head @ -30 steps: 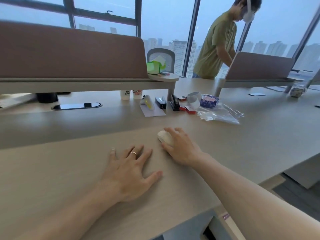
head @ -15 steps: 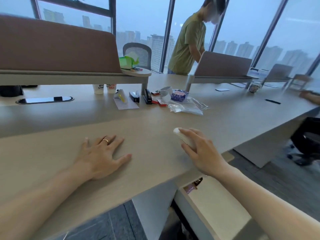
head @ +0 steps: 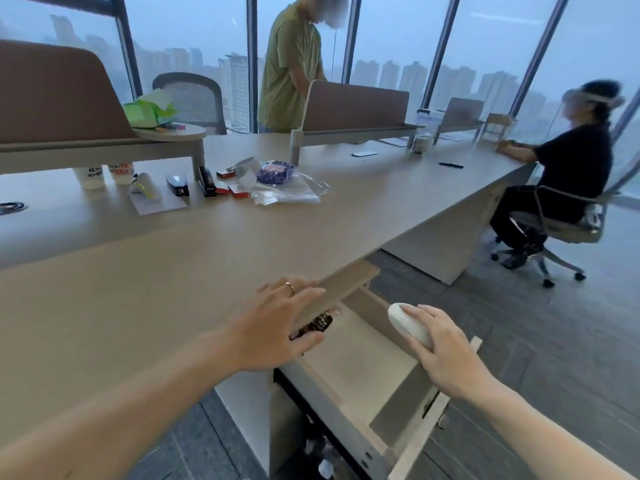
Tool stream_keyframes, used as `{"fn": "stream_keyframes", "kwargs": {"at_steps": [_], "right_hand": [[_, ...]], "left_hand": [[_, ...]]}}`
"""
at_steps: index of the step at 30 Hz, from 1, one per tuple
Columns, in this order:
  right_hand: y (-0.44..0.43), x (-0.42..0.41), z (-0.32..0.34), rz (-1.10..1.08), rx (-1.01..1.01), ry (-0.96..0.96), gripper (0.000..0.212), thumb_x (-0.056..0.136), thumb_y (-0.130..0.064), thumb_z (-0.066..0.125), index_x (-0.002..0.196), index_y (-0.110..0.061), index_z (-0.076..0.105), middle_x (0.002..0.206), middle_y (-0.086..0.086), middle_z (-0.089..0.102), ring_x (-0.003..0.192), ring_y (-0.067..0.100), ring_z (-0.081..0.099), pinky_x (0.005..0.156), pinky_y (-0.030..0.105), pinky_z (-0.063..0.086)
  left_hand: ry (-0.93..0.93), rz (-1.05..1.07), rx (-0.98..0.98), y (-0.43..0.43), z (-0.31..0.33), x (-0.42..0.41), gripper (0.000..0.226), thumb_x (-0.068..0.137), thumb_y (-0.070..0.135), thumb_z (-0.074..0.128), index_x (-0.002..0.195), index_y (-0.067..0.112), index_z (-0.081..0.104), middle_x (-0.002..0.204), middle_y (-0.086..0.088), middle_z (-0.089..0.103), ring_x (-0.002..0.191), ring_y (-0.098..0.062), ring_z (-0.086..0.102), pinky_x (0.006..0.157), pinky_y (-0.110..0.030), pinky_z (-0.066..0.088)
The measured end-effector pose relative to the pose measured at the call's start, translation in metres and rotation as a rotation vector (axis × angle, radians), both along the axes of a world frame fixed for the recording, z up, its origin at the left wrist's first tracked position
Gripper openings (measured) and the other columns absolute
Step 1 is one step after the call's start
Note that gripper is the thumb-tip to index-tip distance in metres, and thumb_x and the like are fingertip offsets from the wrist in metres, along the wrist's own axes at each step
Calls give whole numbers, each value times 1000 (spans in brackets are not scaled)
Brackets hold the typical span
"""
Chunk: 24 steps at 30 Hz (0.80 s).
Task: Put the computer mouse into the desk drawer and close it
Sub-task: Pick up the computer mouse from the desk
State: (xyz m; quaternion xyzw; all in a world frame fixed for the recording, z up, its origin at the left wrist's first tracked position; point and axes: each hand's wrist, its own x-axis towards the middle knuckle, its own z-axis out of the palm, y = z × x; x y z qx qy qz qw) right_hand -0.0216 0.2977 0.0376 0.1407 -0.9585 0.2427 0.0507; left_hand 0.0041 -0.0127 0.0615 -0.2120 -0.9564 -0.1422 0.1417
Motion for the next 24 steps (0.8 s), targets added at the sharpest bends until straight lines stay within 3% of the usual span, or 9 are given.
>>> {"fn": "stream_keyframes", "kwargs": {"at_steps": [2,5,11,16,21,24], "right_hand": [[1,-2,-10,-16,-5,-32,53,97,-34,54,148,-34,40,150,1,39,134,18,43,107,26,33],[-1,-6,-23,-25,-28,-85,58,97,-32,55,151,-34,35,155,2,36,139,21,40,112,31,31],[-8,-26,-46,-21,-63,-238,66,95,-28,59,154,-33,29,150,3,40,132,21,47,110,34,36],[-27,-46,-69,-55,86,-355,69,93,-22,55,154,-28,24,137,8,41,109,27,57,90,37,53],[-44,-58,-85,-32,311,-403,61,89,-6,54,147,-14,39,131,11,42,95,28,55,73,31,46],[-48,-63,-92,-33,359,-398,62,90,-5,54,149,-16,38,138,14,39,106,32,56,83,37,49]], "left_hand": [[2,-54,-22,26,-20,-1,68,87,67,50,145,33,38,155,10,37,143,-11,29,116,-35,30],[-31,25,-22,39,-49,-8,72,88,62,51,148,28,31,157,5,32,146,-12,23,116,-35,31],[-305,232,-29,22,-90,-29,97,84,76,37,157,25,-3,167,6,-3,152,-14,-3,122,-38,6],[-170,236,-30,21,-111,-32,89,90,68,36,157,23,-3,167,5,-5,151,-11,-6,121,-32,-2],[-115,212,-16,20,-117,-31,82,95,61,34,157,22,-2,166,4,-4,150,-10,-7,117,-27,-8],[-83,203,-21,21,-119,-31,83,93,61,32,158,19,3,166,2,2,151,-13,-1,118,-28,-6]]}}
